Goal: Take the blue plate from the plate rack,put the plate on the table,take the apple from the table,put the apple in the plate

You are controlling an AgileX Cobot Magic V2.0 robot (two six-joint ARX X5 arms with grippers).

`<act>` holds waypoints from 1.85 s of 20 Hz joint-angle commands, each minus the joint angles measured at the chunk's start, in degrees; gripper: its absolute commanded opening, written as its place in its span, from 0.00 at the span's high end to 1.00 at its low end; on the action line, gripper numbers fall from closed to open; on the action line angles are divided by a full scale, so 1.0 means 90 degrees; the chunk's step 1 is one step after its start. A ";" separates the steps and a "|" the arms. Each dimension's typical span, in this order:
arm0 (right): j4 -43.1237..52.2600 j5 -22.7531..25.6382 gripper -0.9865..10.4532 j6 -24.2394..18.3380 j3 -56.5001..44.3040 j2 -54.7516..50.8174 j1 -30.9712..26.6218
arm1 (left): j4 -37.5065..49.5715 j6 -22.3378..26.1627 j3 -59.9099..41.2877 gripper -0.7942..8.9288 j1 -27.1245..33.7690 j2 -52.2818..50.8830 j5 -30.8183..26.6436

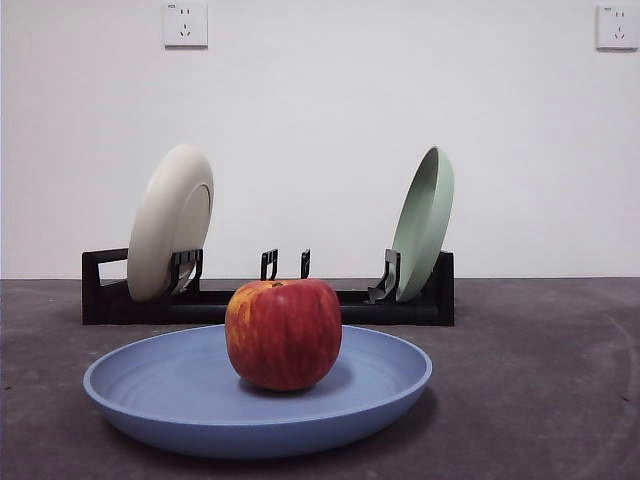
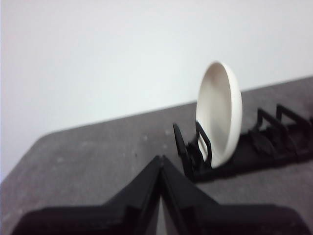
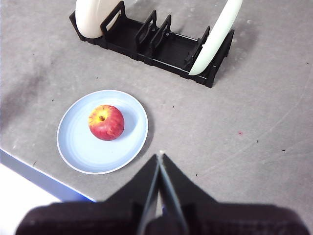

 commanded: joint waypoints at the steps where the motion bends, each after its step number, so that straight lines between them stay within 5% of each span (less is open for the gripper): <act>1: -0.0119 0.0005 0.91 0.0051 -0.0024 -0.0002 0.0002 | 0.0748 -0.0265 -0.0505 0.92 0.0034 -0.0022 0.0002; 12: -0.0119 0.0005 0.91 0.0053 -0.0024 -0.0002 0.0002 | 0.1078 -0.0384 -0.1440 0.92 0.0032 -0.0022 0.0000; 19: -0.0119 0.0007 0.91 0.0053 -0.0024 -0.0002 0.0002 | 0.0296 -0.0466 -0.1447 0.92 0.0032 -0.0022 -0.0044; 37: -0.0119 0.0170 0.91 -0.0160 -0.0024 -0.0002 0.0002 | 0.0398 -0.0595 -0.1447 0.92 0.0027 -0.0005 -0.0039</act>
